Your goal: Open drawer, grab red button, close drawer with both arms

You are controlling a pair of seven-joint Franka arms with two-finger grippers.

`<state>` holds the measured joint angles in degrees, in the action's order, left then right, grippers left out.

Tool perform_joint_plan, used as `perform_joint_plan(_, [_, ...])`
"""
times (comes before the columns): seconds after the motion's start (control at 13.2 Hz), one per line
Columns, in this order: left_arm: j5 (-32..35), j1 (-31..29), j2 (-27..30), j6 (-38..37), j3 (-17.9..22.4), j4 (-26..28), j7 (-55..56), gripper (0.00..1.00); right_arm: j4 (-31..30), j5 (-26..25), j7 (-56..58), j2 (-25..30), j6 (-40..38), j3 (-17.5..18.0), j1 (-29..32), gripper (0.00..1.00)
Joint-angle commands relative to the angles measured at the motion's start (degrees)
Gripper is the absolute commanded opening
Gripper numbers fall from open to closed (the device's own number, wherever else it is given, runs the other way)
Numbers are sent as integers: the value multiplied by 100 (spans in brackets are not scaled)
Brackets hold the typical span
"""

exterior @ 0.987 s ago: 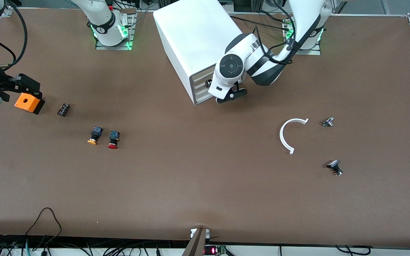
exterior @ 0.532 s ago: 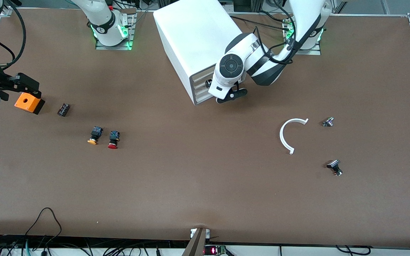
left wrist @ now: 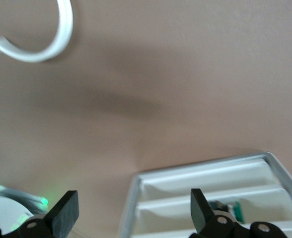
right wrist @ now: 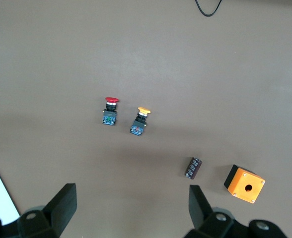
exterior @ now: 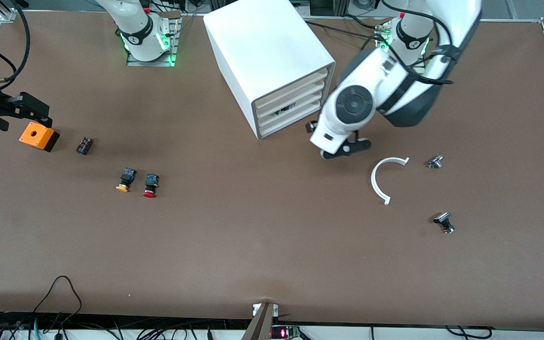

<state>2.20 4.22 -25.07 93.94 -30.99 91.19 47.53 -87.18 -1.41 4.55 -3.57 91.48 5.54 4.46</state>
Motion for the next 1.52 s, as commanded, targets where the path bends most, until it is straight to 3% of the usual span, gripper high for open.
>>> perform_joint_plan(0.0, [175,-333,221,-514,-21,-397,-1084,99,-71,26,-15,225,-139,114,90,100])
perform_joint_plan(0.23, [184,-939,213,-1481,-13,-1242,-2332,99,-71,26,-24,304,-271,-8,-24,100])
perform_joint_plan(0.38, [193,-1309,213,-1527,-13,-1270,-2774,99,-71,26,-7,322,-280,-157,-138,100])
perform_joint_plan(0.76, [299,-1846,415,-1598,39,-1270,-3433,99,-54,18,-6,313,-184,-149,-156,100])
perform_joint_plan(0.99, [159,-1207,1186,-1064,1125,-736,-4310,99,-45,-140,2,313,-166,-105,-156,100])
perform_joint_plan(1.29, [0,-530,2453,-140,2330,635,-4884,99,-36,-44,-33,296,-166,-114,-156,100])
perform_joint_plan(1.44, [-297,-501,2708,10,2483,786,-4990,99,-36,26,-111,287,-157,-123,-156,100])
